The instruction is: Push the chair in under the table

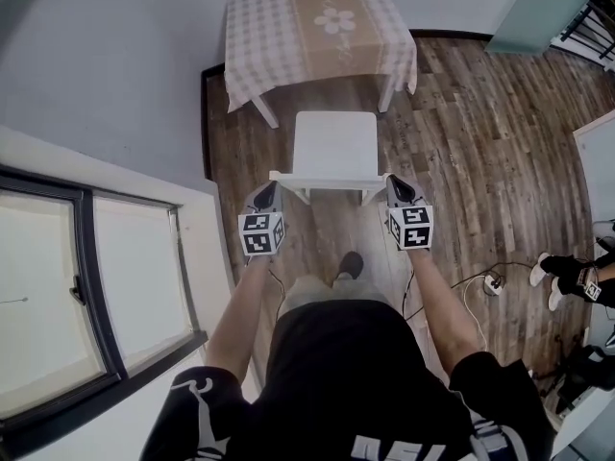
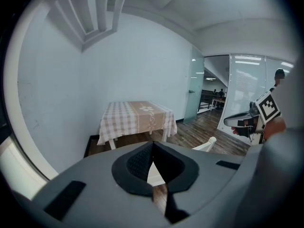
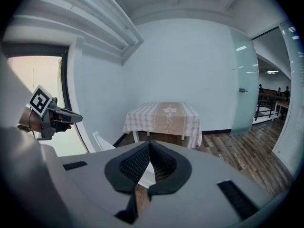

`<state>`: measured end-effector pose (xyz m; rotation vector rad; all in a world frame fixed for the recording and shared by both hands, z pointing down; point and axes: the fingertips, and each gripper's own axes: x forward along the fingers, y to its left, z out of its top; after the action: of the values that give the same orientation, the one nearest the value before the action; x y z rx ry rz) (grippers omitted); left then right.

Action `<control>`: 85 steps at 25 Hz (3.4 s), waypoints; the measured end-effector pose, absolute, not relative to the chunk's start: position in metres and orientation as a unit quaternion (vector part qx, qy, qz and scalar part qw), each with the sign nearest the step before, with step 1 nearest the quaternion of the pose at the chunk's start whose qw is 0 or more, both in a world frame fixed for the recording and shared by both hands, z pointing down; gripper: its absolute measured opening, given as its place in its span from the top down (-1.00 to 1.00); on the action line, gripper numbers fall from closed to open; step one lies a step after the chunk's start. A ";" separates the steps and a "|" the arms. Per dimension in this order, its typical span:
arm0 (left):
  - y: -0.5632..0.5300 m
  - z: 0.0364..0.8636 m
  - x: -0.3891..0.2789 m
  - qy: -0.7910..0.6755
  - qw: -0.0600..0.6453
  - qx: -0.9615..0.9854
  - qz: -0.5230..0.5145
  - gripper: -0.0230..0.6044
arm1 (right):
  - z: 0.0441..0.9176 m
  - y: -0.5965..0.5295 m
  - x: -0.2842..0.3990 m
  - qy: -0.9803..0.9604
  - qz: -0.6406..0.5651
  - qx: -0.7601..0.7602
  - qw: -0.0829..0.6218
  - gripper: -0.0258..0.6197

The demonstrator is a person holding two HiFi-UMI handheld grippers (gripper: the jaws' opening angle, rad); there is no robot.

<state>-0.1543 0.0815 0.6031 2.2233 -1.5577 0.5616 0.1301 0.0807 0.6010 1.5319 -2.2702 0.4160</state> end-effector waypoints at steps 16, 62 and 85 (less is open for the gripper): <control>0.065 0.669 -0.173 -0.561 0.212 0.760 0.250 0.41 | 0.678 0.066 0.140 -0.792 0.186 0.529 0.241 0.25; 0.032 0.731 -0.170 -0.496 0.273 0.757 0.325 0.15 | 0.730 0.048 0.127 -0.792 0.225 0.483 0.299 0.06; 0.010 0.726 -0.171 -0.498 0.262 0.770 0.302 0.13 | 0.724 0.026 0.128 -0.789 0.213 0.493 0.297 0.08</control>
<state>-0.1709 0.0102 0.7262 2.0831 -1.3473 0.8159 0.1284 0.0257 0.7236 1.3118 -2.0977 0.5666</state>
